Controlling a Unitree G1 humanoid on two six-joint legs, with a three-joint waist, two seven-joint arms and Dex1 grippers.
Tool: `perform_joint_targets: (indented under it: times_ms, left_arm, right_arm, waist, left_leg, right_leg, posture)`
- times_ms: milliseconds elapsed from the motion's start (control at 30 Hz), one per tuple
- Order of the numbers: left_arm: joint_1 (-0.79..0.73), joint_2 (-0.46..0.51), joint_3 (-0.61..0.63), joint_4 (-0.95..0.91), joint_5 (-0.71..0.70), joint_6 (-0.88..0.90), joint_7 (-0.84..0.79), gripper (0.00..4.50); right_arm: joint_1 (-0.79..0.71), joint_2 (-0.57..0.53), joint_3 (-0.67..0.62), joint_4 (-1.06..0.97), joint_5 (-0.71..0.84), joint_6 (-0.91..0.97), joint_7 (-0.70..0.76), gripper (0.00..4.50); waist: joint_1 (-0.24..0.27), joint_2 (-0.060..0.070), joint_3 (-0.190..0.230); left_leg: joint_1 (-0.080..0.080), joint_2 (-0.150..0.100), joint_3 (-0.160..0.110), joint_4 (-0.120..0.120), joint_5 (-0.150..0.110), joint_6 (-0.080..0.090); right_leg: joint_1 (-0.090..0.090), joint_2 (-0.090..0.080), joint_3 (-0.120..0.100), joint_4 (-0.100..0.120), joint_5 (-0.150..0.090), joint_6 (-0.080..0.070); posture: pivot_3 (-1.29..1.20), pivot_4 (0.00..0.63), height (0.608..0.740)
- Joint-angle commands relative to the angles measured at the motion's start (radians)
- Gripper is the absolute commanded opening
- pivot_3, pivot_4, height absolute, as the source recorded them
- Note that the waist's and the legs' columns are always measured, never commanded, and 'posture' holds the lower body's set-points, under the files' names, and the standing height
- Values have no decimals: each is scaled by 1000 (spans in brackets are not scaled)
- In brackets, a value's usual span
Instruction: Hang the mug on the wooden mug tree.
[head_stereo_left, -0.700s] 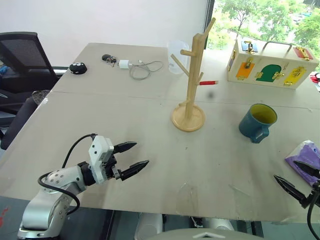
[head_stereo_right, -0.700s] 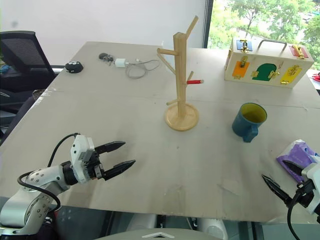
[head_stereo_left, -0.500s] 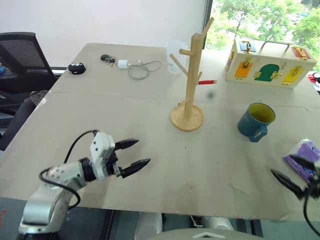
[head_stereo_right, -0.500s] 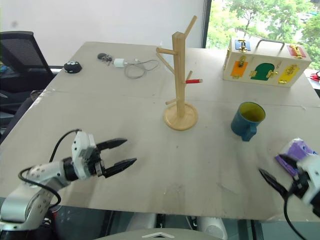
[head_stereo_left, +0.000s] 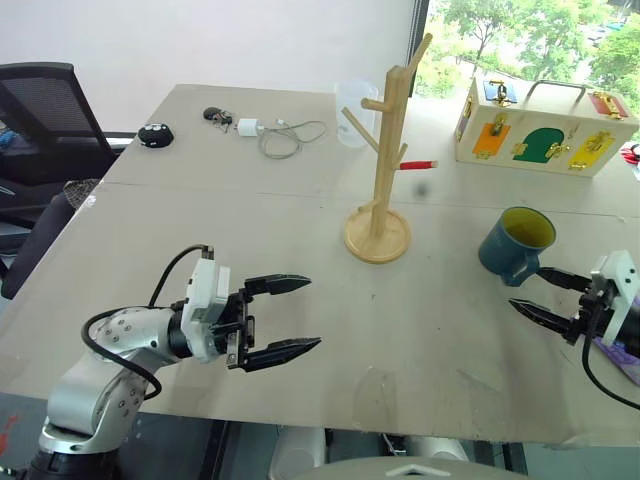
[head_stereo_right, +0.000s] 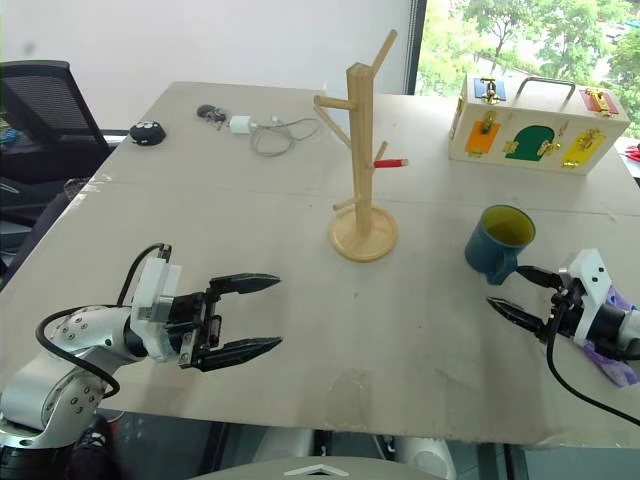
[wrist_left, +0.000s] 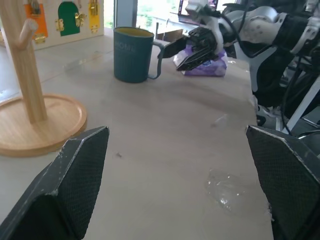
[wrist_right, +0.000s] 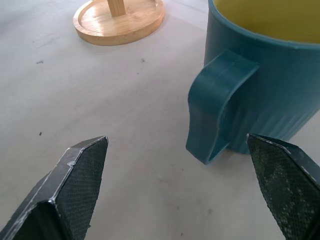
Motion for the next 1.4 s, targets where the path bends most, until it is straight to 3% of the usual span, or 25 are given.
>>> perform_joint_targets:
  times_ms: [33,300,633,733,800,1000,1100,1233,1400]
  left_arm:
    - [-9,14,13,-57,-32,17,16,4500]
    - [-3,16,13,-63,-30,26,24,4500]
    - [18,30,47,-71,-36,24,24,4500]
    - [44,35,69,-103,-48,28,31,4500]
    - [57,38,80,-120,-56,32,36,4500]
    - [73,46,90,-179,-77,55,80,4500]
    - [73,47,88,-198,-82,67,101,4500]
    - [80,47,88,-231,-96,86,133,4500]
    - [91,29,91,-261,-121,101,182,4500]
  right_arm:
    - [-13,-31,16,-7,15,1,60,4466]
    - [-76,-58,77,53,-10,-83,191,4466]
    - [-189,-30,153,184,-64,-145,198,4466]
    - [-192,-22,159,193,-70,-153,197,3613]
    - [-193,-19,162,198,-73,-156,195,2708]
    - [-210,-3,169,224,-84,-170,184,2708]
    - [-222,4,170,237,-86,-169,176,1844]
    - [-237,15,178,254,-90,-166,170,144]
    - [-247,14,166,209,-77,-148,156,60]
  waist:
    - [0,0,0]
    - [-1,0,0]
    - [-1,0,0]
    - [-1,0,0]
    - [-1,0,0]
    - [-1,0,0]
    - [-1,1,0]
    - [-1,1,0]
    - [-1,1,1]
  left_leg:
    - [0,0,0,0,0,0]
    - [0,0,0,0,0,0]
    - [0,0,0,0,0,0]
    - [0,0,0,0,0,0]
    - [0,0,0,0,0,0]
    - [1,0,0,0,0,0]
    - [0,0,0,0,0,0]
    - [0,0,0,0,0,0]
    - [0,0,0,0,0,0]
  right_leg:
    - [0,0,0,0,0,0]
    - [0,0,0,0,0,0]
    - [0,0,0,0,0,0]
    - [0,0,0,0,0,0]
    - [0,0,0,0,0,0]
    - [0,0,0,1,0,0]
    - [0,0,0,1,0,0]
    - [0,0,0,0,0,0]
    - [0,0,0,0,0,0]
  posture:
    - [0,150,740]
    - [0,150,740]
    - [0,150,740]
    - [0,150,740]
    - [0,150,740]
    - [0,150,740]
    - [0,150,740]
    - [0,150,740]
    - [0,150,740]
